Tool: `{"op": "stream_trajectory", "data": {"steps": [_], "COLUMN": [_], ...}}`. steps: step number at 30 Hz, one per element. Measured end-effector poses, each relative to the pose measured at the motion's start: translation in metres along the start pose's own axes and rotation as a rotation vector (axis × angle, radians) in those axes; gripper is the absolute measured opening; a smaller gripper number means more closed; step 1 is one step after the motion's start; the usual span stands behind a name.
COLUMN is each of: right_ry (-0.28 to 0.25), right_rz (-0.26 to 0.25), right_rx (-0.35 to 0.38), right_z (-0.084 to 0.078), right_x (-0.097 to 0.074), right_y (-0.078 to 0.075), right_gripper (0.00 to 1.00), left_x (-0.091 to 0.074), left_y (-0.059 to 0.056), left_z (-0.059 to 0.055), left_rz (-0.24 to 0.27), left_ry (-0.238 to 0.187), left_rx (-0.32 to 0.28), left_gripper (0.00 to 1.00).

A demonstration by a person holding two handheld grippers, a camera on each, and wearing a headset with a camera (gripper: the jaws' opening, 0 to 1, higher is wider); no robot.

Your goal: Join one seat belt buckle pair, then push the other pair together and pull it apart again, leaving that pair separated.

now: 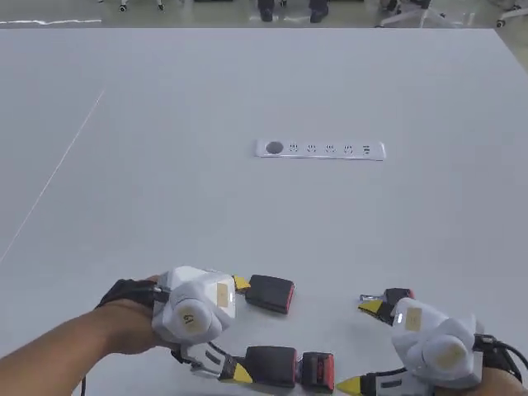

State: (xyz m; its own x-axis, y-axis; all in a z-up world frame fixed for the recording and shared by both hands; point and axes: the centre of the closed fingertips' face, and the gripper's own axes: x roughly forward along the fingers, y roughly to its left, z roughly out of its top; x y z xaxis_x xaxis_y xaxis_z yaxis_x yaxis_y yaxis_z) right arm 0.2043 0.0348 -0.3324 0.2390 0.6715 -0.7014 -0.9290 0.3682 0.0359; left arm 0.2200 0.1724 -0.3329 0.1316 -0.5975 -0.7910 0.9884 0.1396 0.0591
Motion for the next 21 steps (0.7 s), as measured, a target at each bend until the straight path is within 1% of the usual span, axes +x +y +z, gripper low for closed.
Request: {"op": "stream_trajectory", "data": {"steps": [1,2,5,8,9,10,11,12,14,17,19,21], "right_ry": [-0.002,-0.004,0.01,0.008,0.005,0.008,0.021,0.032,0.052,0.076,0.104,0.114], "right_rz": [-0.007,-0.007,-0.019,-0.012,0.004,0.008,0.014,0.017,0.026,0.06,0.066,0.075], "right_rx": [0.0,-0.001,0.006,0.024,0.044,0.047,0.039,0.029,0.032,0.059,0.048,0.042], "right_z": [0.0,0.0,-0.005,-0.007,-0.008,-0.01,-0.013,-0.016,-0.023,-0.031,-0.039,-0.043], "right_x": [-0.004,-0.006,-0.013,-0.018,-0.019,-0.02,-0.021,-0.021,-0.022,-0.024,-0.024,-0.025], "right_y": [-0.009,-0.014,-0.035,-0.048,-0.051,-0.054,-0.059,-0.062,-0.068,-0.068,-0.069,-0.07], "right_gripper": [0.75,0.76,0.76,0.75,0.75,0.75,0.75,0.75,0.74,0.73,0.73,0.73], "left_x": [-0.002,-0.003,-0.005,-0.005,-0.004,-0.004,-0.003,-0.001,0.003,0.01,0.015,0.02], "left_y": [0.005,0.01,0.025,0.037,0.042,0.045,0.046,0.048,0.049,0.051,0.052,0.053], "left_z": [0.0,0.0,0.001,0.001,0.002,0.003,0.004,0.006,0.008,0.008,0.007,0.005], "left_rz": [0.006,0.01,0.018,0.019,0.021,0.022,0.02,0.015,0.002,-0.015,-0.029,-0.041], "left_ry": [0.003,0.005,0.016,0.022,0.025,0.027,0.029,0.031,0.031,0.032,0.042,0.048], "left_rx": [0.006,0.011,0.029,0.04,0.041,0.044,0.051,0.076,0.101,0.108,0.116,0.126], "left_gripper": [0.83,0.83,0.83,0.82,0.82,0.82,0.81,0.81,0.79,0.77,0.76,0.75]}}
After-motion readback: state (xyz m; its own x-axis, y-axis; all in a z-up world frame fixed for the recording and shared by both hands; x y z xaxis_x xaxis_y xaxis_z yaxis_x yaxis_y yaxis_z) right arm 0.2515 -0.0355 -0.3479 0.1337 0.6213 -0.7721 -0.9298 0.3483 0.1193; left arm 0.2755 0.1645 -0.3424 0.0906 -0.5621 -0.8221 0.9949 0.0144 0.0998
